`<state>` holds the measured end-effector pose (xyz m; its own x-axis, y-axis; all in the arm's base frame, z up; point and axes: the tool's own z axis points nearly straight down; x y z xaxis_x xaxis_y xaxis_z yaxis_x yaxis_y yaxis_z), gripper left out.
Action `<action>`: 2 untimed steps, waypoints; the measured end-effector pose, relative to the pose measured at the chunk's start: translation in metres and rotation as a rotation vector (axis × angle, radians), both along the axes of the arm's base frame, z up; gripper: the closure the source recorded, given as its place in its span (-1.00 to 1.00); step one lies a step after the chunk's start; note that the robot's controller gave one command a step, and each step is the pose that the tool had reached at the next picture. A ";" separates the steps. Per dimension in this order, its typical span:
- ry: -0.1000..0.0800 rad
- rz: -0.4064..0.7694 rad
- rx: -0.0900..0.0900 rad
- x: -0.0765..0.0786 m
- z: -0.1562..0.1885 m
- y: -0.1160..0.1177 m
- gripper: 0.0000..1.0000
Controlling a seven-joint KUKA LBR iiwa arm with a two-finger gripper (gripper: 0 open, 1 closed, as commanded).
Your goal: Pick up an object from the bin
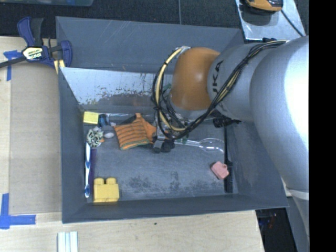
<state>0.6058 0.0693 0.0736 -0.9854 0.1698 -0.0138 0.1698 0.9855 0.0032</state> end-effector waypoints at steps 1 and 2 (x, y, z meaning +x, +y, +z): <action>0.000 0.000 0.000 0.000 0.000 0.000 1.00; -0.001 0.001 0.000 0.000 0.007 0.000 1.00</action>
Offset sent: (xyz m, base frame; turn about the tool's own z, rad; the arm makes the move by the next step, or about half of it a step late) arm -0.0001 0.0000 0.0141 -0.0005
